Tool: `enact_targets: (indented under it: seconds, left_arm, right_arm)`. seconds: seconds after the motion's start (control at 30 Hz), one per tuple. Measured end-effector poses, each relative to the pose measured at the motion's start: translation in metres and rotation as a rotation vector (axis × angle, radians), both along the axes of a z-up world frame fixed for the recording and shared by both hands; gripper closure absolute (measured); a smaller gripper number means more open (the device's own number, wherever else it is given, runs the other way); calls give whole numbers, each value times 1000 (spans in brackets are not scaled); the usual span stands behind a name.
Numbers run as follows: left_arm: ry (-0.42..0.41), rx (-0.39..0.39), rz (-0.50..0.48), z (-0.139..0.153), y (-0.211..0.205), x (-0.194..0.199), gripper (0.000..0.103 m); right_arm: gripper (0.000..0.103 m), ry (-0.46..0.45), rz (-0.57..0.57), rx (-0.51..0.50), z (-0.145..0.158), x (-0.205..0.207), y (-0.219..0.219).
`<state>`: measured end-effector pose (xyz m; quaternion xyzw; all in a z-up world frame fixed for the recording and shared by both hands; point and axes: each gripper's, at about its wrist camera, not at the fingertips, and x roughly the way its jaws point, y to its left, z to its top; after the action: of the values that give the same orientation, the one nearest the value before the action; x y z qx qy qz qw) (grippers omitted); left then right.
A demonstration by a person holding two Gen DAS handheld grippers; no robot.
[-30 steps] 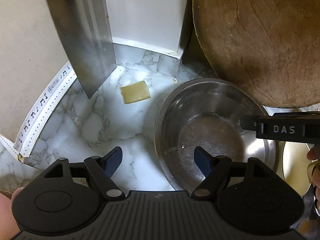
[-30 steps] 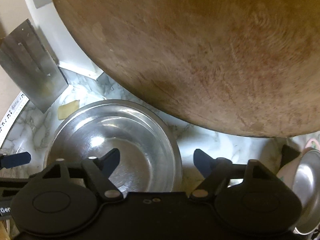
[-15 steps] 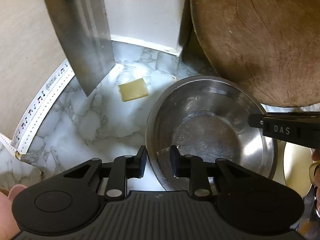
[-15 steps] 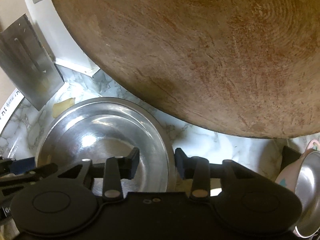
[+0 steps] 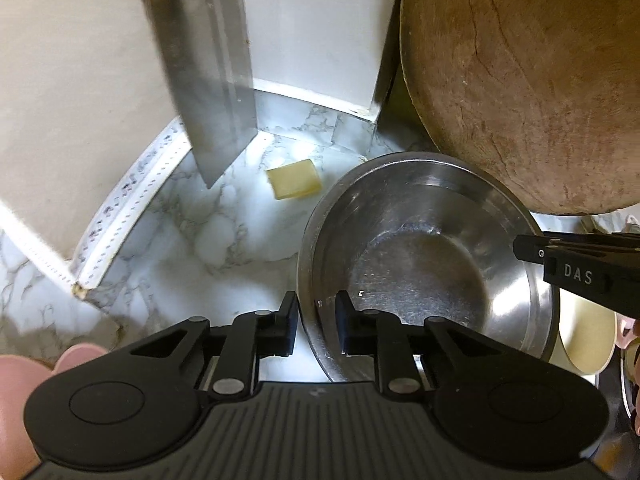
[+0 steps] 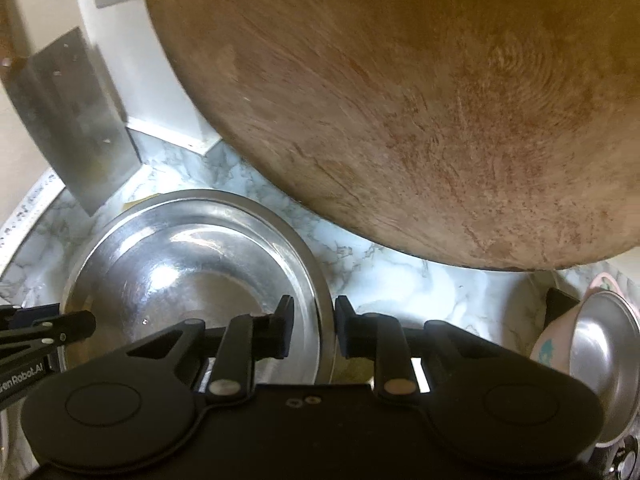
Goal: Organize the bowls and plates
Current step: 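Carry the steel bowl with both grippers beside the stacked plates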
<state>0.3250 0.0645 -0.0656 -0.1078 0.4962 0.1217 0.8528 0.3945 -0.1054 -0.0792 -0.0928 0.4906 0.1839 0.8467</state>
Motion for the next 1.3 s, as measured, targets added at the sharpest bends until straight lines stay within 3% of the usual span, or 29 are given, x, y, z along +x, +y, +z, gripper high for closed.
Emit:
enact_targets:
  seconds: [0.27, 0.63, 0.97, 1.3]
  left_arm:
    - [-10, -5, -23, 21, -3, -39, 84]
    - [-3, -18, -91, 34, -15, -99, 84]
    - [38, -26, -163, 17, -31, -141, 84]
    - [76, -32, -204, -9, -43, -161, 84]
  right_arm:
    - [80, -39, -10, -5, 27, -45, 2]
    - [80, -33, -57, -16, 36, -117, -13]
    - [80, 1, -133, 5, 29, -176, -42]
    - [80, 50, -188, 16, 8, -209, -64]
